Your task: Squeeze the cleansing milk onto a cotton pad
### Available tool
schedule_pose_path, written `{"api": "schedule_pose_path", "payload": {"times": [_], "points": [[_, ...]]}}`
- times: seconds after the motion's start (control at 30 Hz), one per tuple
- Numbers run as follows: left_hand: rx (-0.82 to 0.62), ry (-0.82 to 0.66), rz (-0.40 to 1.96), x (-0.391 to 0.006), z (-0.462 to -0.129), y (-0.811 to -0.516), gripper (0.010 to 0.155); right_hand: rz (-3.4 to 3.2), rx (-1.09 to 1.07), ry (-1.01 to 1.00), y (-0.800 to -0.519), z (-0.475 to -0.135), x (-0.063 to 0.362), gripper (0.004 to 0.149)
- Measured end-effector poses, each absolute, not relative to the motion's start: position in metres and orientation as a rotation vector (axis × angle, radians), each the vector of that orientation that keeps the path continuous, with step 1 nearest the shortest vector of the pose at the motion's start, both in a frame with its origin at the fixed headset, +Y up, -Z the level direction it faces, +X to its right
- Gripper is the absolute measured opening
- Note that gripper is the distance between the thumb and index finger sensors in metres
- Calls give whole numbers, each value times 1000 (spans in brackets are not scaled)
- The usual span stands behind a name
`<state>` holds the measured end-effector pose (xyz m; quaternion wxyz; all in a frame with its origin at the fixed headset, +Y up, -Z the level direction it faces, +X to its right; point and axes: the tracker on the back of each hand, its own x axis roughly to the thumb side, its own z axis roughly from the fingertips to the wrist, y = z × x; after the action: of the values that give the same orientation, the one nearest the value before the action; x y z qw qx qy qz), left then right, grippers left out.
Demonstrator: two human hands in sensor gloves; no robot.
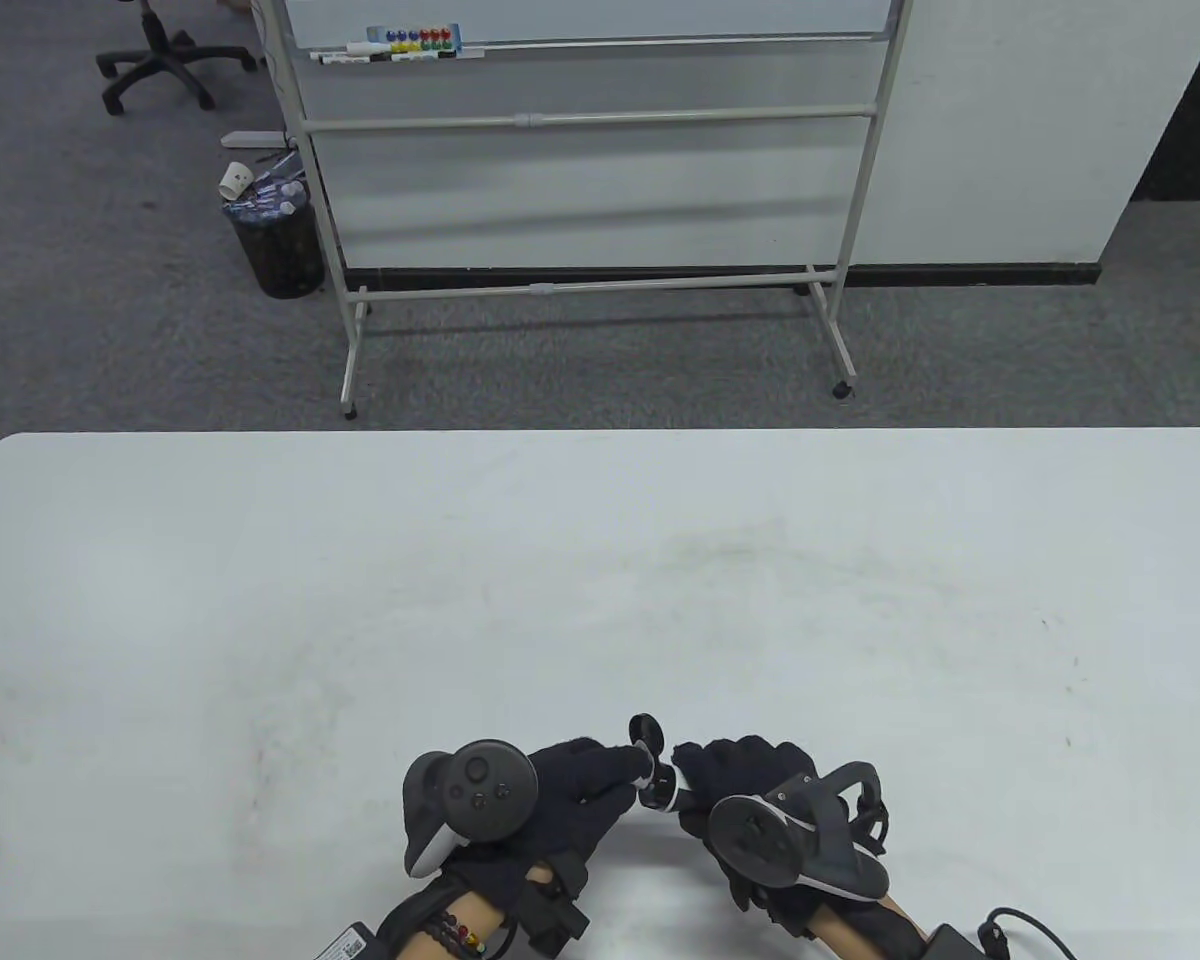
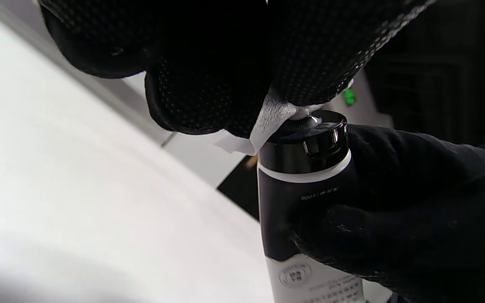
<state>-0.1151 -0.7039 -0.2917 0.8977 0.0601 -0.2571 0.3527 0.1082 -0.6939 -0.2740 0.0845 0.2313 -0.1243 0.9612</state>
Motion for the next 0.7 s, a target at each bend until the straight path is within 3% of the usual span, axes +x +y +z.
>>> {"api": "schedule_pose_path", "payload": {"times": [0.1,0.23,0.43,0.7], "points": [[218,-602,689,-114,-286,-698,39,2812,646,-319,-693,-276,112,61],[217,-612,696,-114,-286,-696,38,2750,626,-256,-695,-279,116,61],[115,-571,860,-124,-296,-703,37,2597,503,-183,-698,-288,128,62],[-167,-499,1201,-140,-314,-720,38,2321,347,-62,-706,-300,150,69]]}}
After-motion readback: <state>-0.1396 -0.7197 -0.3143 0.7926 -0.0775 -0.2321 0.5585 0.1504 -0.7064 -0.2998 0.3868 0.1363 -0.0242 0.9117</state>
